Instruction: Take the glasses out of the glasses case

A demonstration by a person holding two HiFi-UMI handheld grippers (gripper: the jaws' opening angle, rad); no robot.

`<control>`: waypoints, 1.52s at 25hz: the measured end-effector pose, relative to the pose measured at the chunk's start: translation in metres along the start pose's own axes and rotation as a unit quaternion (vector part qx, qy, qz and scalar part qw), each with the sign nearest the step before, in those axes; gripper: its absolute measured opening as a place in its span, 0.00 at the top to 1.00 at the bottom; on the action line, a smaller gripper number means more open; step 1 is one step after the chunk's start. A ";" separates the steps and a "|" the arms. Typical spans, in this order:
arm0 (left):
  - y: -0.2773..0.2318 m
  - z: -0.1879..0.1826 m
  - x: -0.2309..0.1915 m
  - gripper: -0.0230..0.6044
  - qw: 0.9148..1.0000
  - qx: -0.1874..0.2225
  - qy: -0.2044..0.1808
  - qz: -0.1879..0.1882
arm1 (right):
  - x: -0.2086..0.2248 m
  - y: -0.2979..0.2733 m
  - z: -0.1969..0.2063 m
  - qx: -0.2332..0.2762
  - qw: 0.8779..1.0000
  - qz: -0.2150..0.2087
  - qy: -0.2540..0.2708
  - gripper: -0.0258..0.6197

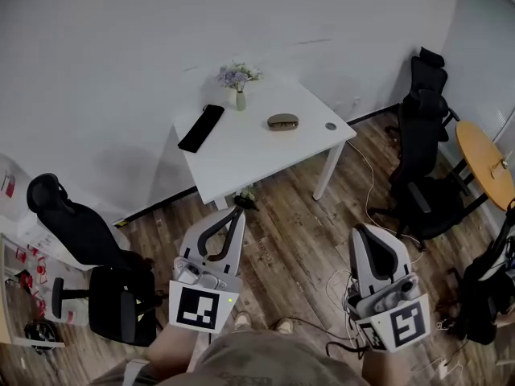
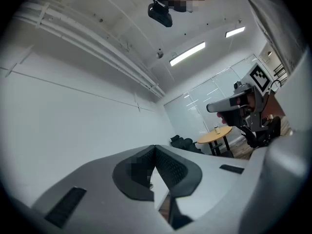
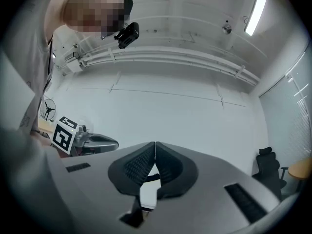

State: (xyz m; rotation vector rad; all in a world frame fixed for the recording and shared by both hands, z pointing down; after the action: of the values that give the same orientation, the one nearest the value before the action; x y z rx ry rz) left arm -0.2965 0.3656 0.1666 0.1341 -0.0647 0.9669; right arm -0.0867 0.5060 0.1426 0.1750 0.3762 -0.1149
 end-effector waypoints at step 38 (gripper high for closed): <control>-0.147 0.089 0.002 0.94 0.998 -0.035 0.055 -0.024 | 0.088 -0.071 0.147 -0.057 0.997 -0.052 -0.020 0.61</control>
State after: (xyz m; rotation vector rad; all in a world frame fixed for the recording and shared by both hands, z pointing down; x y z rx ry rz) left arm -0.1737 0.2716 0.2427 0.0188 0.0054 0.9218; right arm 0.0362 0.4014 0.2333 0.0410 0.3510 -0.1992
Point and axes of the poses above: the fingertips, and each gripper's own axes: y backward along the fingers, x to its right, z out of its underside, the point moved 8 cm from there along y, backward along the fingers, and after that the axes turned 15 degrees about y, right-handed, at the moved point
